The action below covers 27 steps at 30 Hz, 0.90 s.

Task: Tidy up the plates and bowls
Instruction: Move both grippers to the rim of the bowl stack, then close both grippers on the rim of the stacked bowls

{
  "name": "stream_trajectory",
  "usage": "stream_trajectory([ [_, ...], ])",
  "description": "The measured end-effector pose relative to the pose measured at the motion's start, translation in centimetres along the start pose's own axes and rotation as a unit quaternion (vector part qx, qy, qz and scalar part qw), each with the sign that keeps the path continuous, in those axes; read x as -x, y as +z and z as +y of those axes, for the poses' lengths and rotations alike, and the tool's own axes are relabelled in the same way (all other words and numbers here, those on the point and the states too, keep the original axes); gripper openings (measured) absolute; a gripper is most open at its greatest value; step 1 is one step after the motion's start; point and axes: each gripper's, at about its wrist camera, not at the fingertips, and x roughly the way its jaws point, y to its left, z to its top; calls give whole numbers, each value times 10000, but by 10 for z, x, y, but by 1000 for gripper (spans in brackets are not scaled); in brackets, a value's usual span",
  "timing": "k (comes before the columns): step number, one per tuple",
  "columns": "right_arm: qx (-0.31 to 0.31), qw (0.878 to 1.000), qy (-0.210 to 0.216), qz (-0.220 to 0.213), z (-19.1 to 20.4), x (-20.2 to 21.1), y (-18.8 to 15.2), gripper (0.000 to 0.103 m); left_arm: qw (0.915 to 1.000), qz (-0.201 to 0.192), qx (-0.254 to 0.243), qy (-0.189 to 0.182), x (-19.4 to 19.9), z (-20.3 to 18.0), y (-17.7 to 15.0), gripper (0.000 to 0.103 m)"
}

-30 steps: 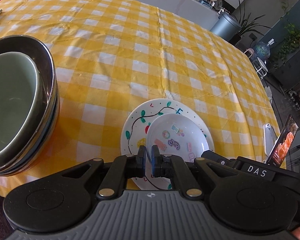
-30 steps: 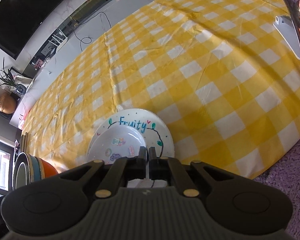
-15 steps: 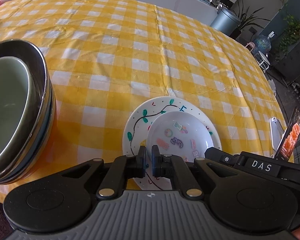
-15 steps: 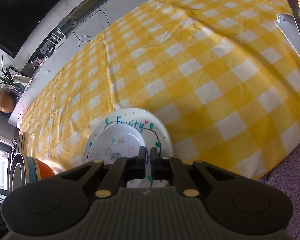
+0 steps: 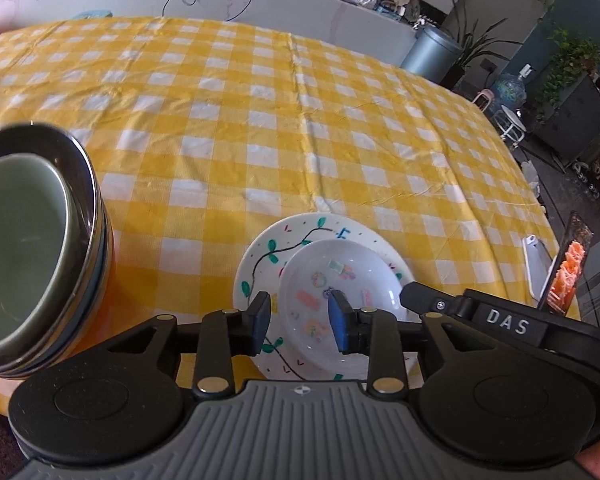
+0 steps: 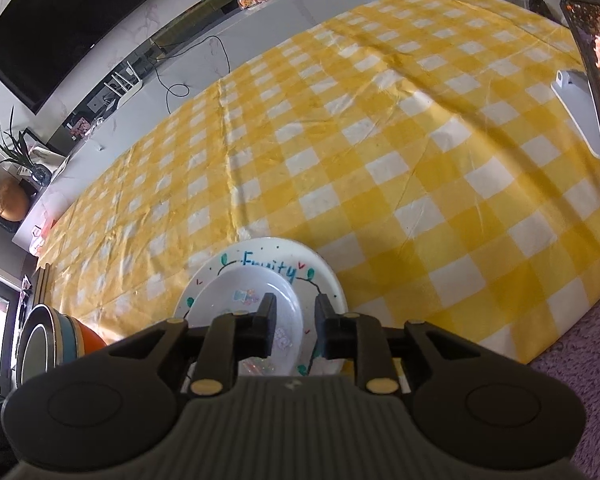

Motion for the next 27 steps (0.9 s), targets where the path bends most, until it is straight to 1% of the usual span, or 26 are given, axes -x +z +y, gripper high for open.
stream_trajectory([
  [2,73,9999,-10,-87,3,4,2,23,9999,-105,-137,7,9,-3,2,40],
  [4,134,9998,-24,-172,5,9,3,29,9995,-209,-212,83,18,-3,4,41],
  [8,242,9993,13,-282,13,17,4,31,9984,-448,-302,191,38,2,12,43],
  [9,263,9992,44,-295,15,18,3,34,9979,-507,-322,221,43,4,14,46],
  [10,290,9991,72,-306,18,20,3,35,9973,-579,-349,282,48,6,16,50],
  [12,362,9988,112,-309,24,22,1,36,9957,-711,-397,442,58,12,19,52],
  [14,446,9984,189,-307,31,23,0,39,9933,-847,-418,660,67,19,23,54],
  [16,511,9979,259,-298,39,24,-2,44,9903,-974,-425,895,75,27,25,59],
  [18,577,9974,337,-258,48,24,-4,45,9879,-1050,-406,1063,83,35,27,62],
  [19,608,9972,365,-230,53,24,-5,46,9874,-1071,-380,1103,86,39,28,64],
  [20,635,9970,397,-189,58,23,-5,49,9872,-1082,-343,1117,89,44,29,65],
  [21,656,9968,437,-153,63,22,-6,54,9874,-1088,-289,1111,92,49,29,67],
  [22,680,9964,493,-133,68,21,-8,56,9875,-1101,-227,1105,94,54,30,71],
  [24,760,9954,571,-106,79,20,-10,58,9870,-1134,-102,1131,99,65,30,74],
  [27,902,9936,672,-57,96,17,-14,61,9850,-1186,59,1249,107,81,30,77],
])
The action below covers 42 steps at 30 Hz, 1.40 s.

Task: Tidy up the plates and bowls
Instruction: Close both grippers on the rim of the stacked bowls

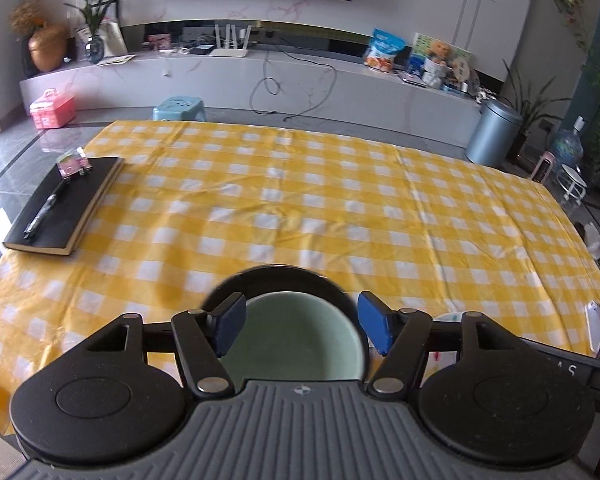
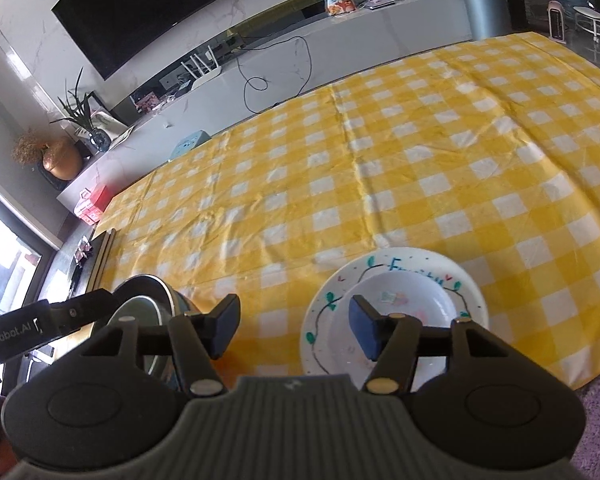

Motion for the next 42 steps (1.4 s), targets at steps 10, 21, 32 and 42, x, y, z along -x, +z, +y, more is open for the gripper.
stream_trajectory([
  [10,10,9976,378,575,49,-35,-7,73,9962,116,849,167,-9,67,-8,79],
  [21,-8,9942,161,1064,64,-75,-19,73,9887,642,1327,-261,-42,89,-30,79],
  [32,-129,9915,166,1282,59,-98,-21,66,9741,1055,1869,-706,-69,101,-43,76],
  [42,-547,9859,586,1470,49,-110,-19,57,9618,1234,2216,-1033,-80,104,-47,65],
])
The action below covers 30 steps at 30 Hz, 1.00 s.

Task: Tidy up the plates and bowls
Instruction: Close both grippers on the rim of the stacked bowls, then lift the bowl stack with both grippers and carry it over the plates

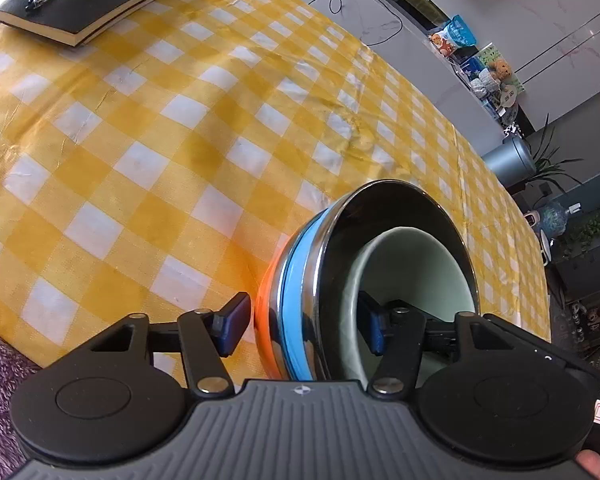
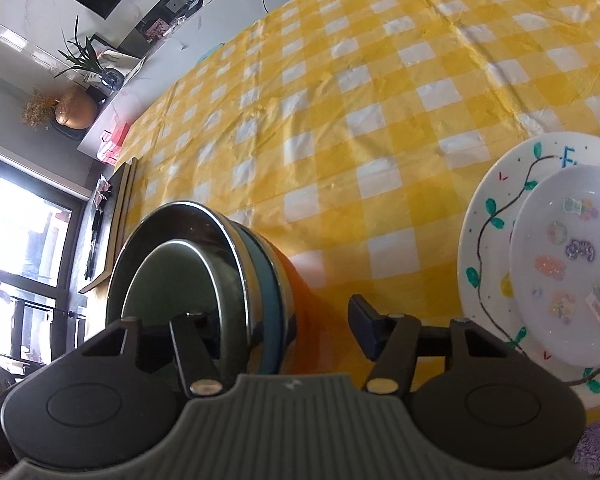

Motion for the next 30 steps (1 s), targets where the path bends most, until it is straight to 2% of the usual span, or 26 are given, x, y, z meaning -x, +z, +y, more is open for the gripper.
stream_trajectory([
  [6,-253,9991,301,142,-5,-3,1,46,9998,-10,-135,109,5,-6,0,56],
  [21,-459,9983,308,183,-8,6,-3,44,9997,-40,-165,180,12,-13,-3,51],
  [30,-480,9981,368,-102,-19,46,1,44,9990,-105,-434,-10,23,-52,-11,51],
])
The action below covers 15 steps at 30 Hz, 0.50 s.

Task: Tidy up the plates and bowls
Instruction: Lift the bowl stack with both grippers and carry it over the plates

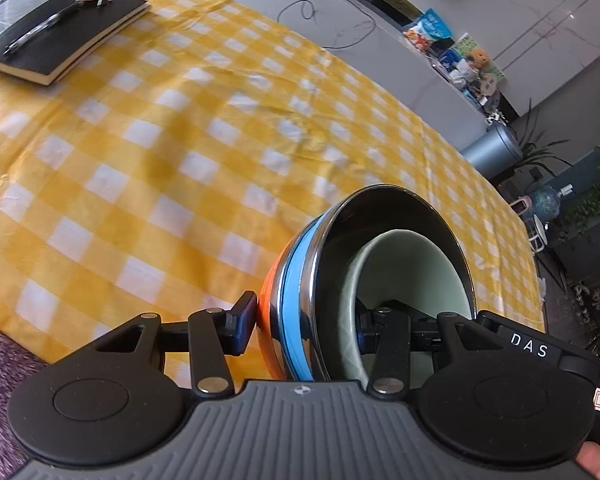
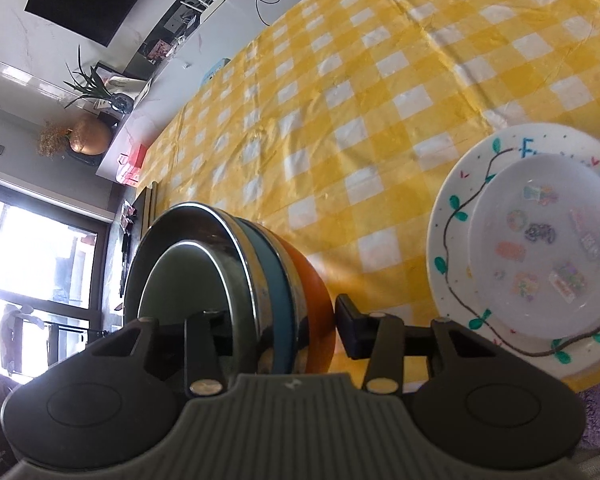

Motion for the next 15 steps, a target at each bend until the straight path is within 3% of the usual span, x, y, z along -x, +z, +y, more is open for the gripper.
stream_trajectory([
  [15,-425,9952,-88,-876,-66,95,19,44,9962,128,-653,-557,-31,-97,-21,51],
])
